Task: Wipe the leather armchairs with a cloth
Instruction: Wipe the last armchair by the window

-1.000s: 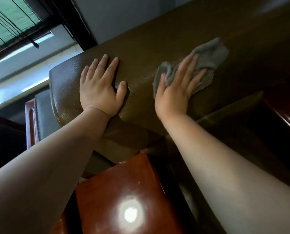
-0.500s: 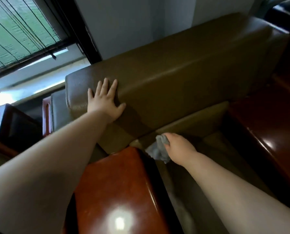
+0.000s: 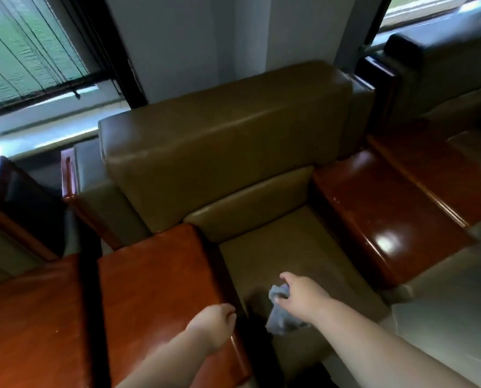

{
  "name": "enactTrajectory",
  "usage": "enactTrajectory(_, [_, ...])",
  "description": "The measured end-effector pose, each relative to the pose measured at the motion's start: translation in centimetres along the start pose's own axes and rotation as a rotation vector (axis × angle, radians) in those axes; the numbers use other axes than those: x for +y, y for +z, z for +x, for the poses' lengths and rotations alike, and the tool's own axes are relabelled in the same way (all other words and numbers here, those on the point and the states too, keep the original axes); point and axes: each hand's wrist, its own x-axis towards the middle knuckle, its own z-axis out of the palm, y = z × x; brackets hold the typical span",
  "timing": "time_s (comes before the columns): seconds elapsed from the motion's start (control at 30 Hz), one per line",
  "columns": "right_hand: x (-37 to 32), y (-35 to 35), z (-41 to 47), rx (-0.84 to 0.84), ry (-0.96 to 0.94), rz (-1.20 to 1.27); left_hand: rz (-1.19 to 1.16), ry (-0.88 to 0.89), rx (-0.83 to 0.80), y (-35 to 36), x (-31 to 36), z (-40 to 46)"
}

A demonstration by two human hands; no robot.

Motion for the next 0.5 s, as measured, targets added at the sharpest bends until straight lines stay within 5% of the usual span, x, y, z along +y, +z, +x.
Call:
enactTrajectory(0.2, [6.1, 2.1, -7.8, -0.047, 0.048, 0.021, 0.074, 0.001, -0.142, 2.4, 2.0, -3.7])
enactTrajectory(0.5, [17.2, -0.5, -15.0, 0.105, 0.023, -0.04, 0.171, 0.047, 0.036, -0.8, 10.3, -6.5])
